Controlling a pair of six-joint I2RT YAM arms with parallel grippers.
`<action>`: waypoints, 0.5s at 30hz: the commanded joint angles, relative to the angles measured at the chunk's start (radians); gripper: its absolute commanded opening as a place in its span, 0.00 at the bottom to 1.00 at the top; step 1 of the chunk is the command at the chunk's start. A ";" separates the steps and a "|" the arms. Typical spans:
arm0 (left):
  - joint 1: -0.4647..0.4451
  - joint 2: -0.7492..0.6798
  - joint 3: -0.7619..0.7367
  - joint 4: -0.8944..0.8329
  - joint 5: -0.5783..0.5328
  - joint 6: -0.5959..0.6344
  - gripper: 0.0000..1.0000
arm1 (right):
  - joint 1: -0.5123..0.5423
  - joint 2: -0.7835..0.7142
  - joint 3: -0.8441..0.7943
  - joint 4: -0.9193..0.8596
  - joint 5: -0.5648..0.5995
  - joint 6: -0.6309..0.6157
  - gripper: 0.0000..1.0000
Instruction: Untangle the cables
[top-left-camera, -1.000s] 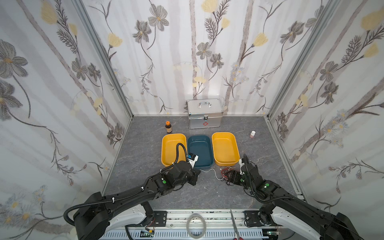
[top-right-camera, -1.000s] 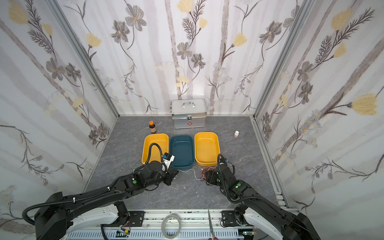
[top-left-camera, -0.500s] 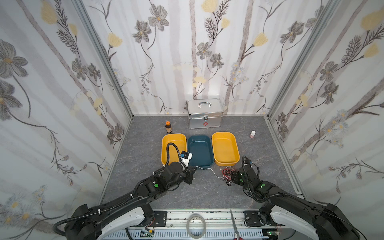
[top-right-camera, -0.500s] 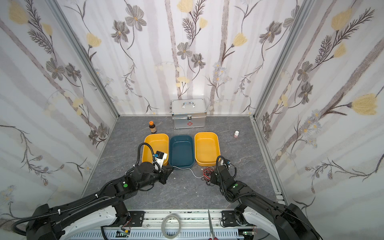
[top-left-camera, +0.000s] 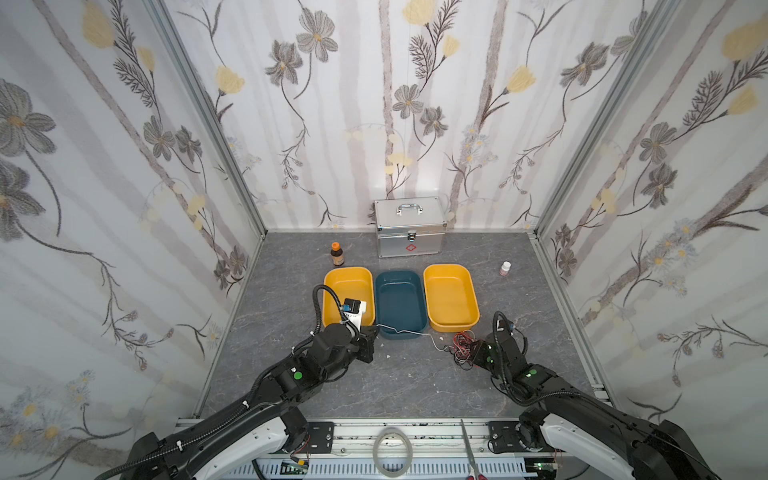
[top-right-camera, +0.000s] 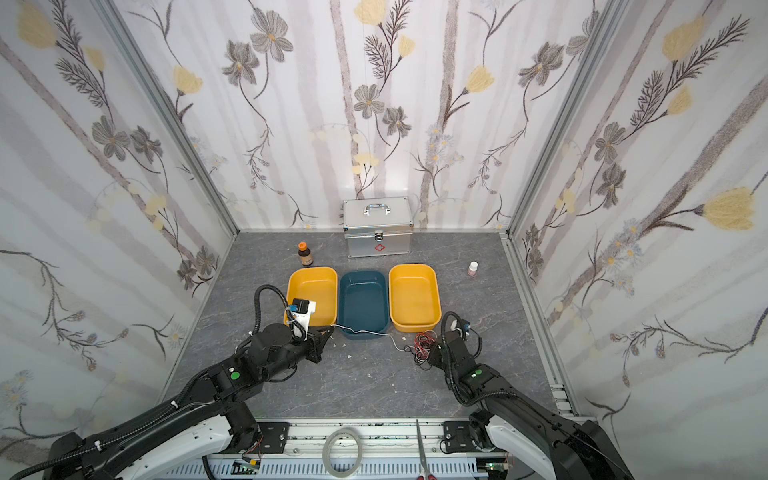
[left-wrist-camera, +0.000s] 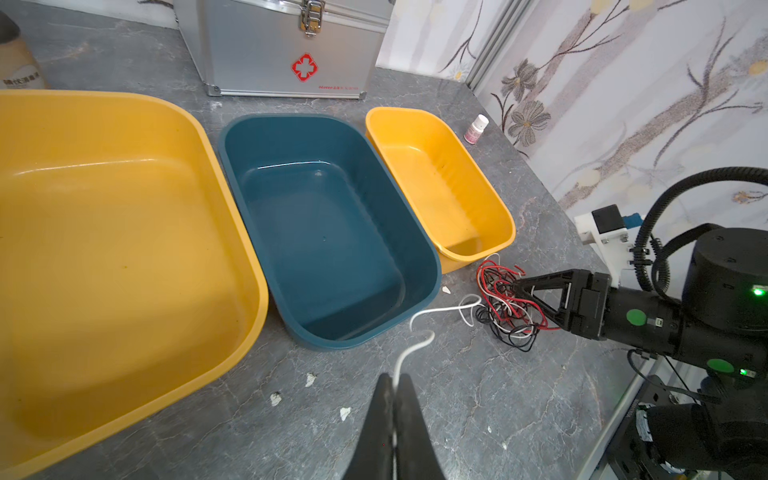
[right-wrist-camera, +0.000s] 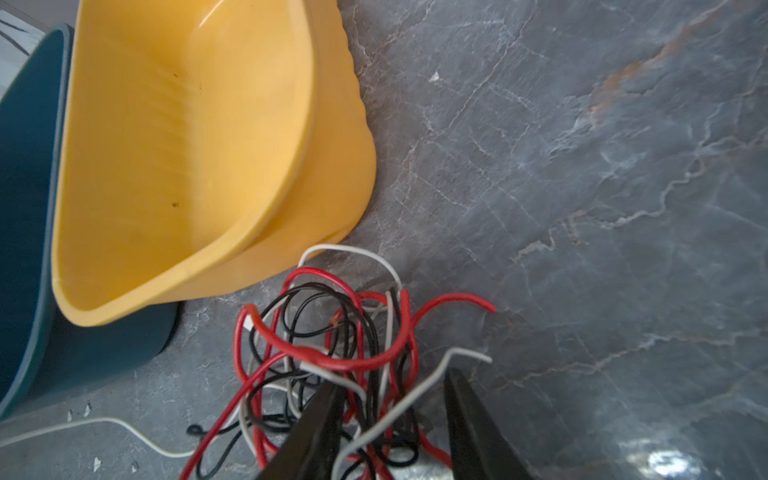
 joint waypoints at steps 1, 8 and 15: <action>0.010 -0.010 0.012 -0.039 -0.046 -0.001 0.00 | -0.015 -0.050 -0.007 -0.024 0.012 -0.003 0.45; 0.013 -0.017 0.004 -0.037 -0.018 0.000 0.00 | -0.024 -0.149 0.040 -0.046 -0.117 -0.070 0.57; 0.012 0.016 -0.002 0.019 0.016 -0.001 0.00 | -0.014 -0.086 0.104 -0.028 -0.176 -0.118 0.79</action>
